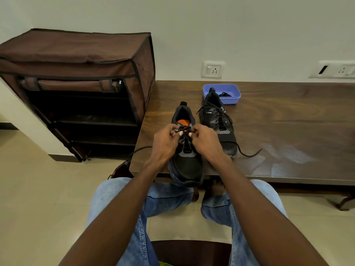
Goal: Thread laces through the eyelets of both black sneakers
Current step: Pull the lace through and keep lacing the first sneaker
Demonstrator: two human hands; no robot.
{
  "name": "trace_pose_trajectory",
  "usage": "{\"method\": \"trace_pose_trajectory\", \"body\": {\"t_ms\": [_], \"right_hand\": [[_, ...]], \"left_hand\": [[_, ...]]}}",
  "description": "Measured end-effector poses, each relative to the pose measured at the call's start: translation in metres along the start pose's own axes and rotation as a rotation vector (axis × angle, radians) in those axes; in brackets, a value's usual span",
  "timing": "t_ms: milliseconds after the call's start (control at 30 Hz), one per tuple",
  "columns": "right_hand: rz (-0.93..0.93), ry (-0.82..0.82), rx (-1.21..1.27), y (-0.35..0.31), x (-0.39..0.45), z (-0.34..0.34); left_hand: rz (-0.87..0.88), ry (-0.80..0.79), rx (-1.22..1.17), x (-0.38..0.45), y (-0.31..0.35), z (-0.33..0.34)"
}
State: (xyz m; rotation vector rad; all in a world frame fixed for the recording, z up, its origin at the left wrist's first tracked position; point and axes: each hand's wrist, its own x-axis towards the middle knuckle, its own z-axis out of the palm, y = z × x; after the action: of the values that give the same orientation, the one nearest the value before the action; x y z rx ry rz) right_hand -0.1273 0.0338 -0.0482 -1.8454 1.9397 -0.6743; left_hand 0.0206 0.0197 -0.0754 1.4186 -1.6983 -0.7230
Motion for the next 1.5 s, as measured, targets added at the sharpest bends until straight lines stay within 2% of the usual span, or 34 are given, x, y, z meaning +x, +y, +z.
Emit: {"method": "trace_pose_trajectory", "body": {"t_ms": [133, 367, 500, 600, 667, 767, 900, 1000, 1167, 1500], "right_hand": [[-0.004, 0.107, -0.05, 0.004, 0.001, -0.002], [0.044, 0.168, -0.156, 0.008, 0.002, -0.007], [0.088, 0.164, -0.17, 0.01, 0.001, -0.012], [0.131, 0.141, -0.139, 0.008, 0.001, -0.011], [0.191, 0.109, -0.032, 0.01, 0.004, -0.012], [0.256, 0.062, 0.18, 0.014, 0.008, -0.018], [0.281, 0.053, 0.723, 0.006, 0.007, -0.021], [0.235, 0.024, 0.916, -0.001, 0.006, -0.016], [0.17, -0.023, 1.059, -0.009, 0.008, -0.012], [0.14, -0.002, 0.93, -0.012, 0.014, 0.001]], "left_hand": [[0.034, 0.028, 0.067, 0.003, 0.0, -0.007], [0.177, -0.118, 0.498, 0.018, -0.007, -0.021], [0.192, -0.086, 0.57, 0.024, -0.012, -0.031], [0.134, -0.064, 0.58, 0.023, -0.014, -0.03], [0.016, -0.056, 0.469, 0.02, -0.015, -0.028], [-0.148, -0.084, 0.104, 0.02, -0.01, -0.028], [-0.184, -0.095, -0.373, 0.018, 0.007, -0.026], [-0.18, -0.125, -0.569, 0.012, 0.009, -0.017], [-0.1, -0.07, -0.641, 0.009, 0.013, -0.01], [-0.11, -0.111, -0.528, 0.019, 0.005, 0.004]]}}
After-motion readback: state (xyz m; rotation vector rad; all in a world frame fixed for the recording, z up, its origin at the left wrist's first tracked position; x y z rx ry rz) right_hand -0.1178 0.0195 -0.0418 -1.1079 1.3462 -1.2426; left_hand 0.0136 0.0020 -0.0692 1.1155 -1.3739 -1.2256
